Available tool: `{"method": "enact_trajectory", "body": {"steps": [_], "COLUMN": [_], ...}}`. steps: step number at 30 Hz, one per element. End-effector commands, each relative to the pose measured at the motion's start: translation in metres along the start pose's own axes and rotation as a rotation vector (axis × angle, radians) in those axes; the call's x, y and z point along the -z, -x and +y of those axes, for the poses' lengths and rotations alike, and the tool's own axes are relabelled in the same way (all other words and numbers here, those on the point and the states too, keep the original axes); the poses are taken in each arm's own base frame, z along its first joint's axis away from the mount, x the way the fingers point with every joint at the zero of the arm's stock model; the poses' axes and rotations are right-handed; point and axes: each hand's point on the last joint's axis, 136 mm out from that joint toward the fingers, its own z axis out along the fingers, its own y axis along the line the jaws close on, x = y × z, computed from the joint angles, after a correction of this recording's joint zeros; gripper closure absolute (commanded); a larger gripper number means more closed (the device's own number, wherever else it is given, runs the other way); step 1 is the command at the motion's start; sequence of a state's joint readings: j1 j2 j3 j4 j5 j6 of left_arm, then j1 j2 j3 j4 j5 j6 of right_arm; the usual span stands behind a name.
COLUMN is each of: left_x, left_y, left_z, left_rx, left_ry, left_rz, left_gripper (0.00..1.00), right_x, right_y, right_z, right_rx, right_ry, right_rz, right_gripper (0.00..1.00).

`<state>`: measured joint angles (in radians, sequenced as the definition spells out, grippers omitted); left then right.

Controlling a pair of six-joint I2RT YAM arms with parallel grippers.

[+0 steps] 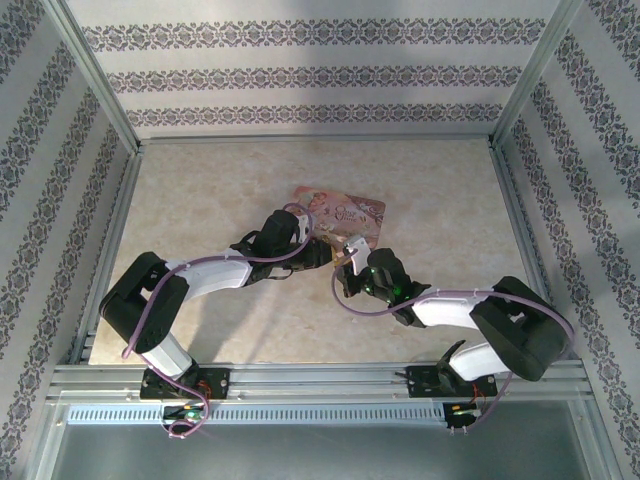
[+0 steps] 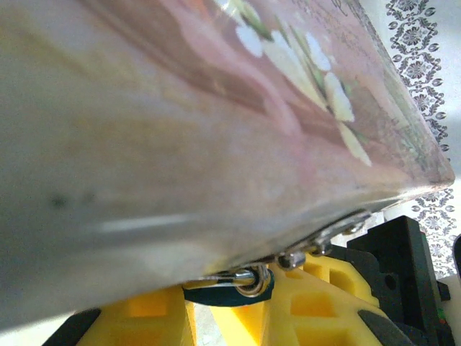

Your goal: Unlock a padlock with a key

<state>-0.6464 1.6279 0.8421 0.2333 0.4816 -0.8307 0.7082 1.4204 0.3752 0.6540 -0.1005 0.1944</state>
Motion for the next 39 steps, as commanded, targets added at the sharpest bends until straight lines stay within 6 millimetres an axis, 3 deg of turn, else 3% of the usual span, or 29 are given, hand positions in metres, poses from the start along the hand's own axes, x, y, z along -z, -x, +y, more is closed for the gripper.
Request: {"method": "enact_trajectory", "body": {"steps": [1,19,23,39], "left_x": [0.008,0.000,-0.001,-0.002], "left_y": [0.004,0.000,0.001,-0.003], "left_z": [-0.045,-0.040,-0.039,-0.036], "left_rx": [-0.051,-0.041,-0.042,-0.045], "left_ry": [-0.148,-0.139,-0.138,-0.127], "left_rz": [0.001,0.019,0.020,0.033], "left_gripper": [0.81,0.81,0.81,0.81], "right_x": [-0.001,0.013,0.014,0.018], "right_y": [0.060,0.102,0.104,0.108], "right_z": [0.011,0.029,0.036,0.025], "right_rx": [0.021,-0.027,-0.037,-0.037], "right_ry": [0.054,0.183,0.225,0.252], "right_rz": [-0.187,-0.288,-0.284,-0.282], "right_gripper": [1.00,1.00,1.00,1.00]}}
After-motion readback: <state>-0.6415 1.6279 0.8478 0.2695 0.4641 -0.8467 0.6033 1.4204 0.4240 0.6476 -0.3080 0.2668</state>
